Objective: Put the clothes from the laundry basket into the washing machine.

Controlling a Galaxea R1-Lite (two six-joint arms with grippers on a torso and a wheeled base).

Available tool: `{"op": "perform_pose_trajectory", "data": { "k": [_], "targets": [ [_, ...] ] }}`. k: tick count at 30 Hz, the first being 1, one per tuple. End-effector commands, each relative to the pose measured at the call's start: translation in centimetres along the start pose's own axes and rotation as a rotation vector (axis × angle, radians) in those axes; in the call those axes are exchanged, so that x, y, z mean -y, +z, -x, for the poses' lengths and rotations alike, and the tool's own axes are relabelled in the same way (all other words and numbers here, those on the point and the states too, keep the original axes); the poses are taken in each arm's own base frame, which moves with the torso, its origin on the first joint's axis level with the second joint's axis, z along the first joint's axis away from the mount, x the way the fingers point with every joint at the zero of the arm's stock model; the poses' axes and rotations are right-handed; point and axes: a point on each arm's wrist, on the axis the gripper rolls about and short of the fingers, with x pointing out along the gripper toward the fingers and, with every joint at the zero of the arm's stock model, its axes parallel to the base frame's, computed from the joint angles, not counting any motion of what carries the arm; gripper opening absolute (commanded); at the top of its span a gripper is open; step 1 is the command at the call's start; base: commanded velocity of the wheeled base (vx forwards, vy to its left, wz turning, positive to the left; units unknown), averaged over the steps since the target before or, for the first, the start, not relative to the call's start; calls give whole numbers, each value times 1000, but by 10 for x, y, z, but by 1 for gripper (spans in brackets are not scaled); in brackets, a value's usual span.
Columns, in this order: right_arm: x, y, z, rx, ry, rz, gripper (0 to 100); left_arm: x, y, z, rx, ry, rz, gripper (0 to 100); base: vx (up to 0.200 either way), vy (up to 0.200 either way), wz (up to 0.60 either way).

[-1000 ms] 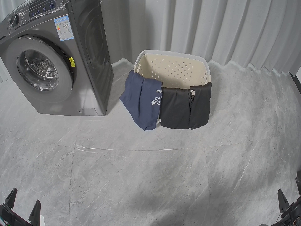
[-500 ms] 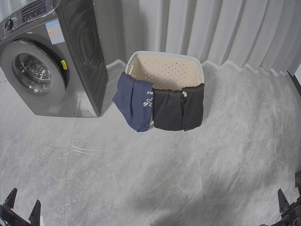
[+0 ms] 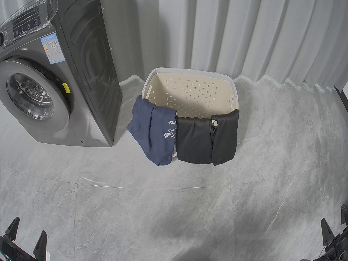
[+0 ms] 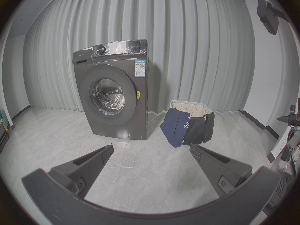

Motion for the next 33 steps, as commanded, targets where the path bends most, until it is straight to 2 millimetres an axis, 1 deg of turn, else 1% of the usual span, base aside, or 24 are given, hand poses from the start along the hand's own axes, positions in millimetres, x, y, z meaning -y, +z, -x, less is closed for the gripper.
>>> {"op": "perform_pose_trajectory", "data": {
  "k": [1,2,11,20,29,33],
  "targets": [
    [0,-5,0,-1,0,-1,100,0,-4,0,2,1,0,100,0,0,0],
    [0,-5,0,-1,0,1,100,0,-4,0,0,1,0,100,0,0,0],
    [0,-5,0,-1,1,1,100,0,-4,0,0,1,0,100,0,-200,0],
    [0,-5,0,-1,1,1,100,0,-4,0,0,2,2,100,0,0,0],
    [0,-5,0,-1,1,1,100,0,-4,0,0,2,3,100,200,0,0],
    [0,-5,0,-1,1,1,100,0,-4,0,0,2,3,100,0,0,0]
  ]
}}
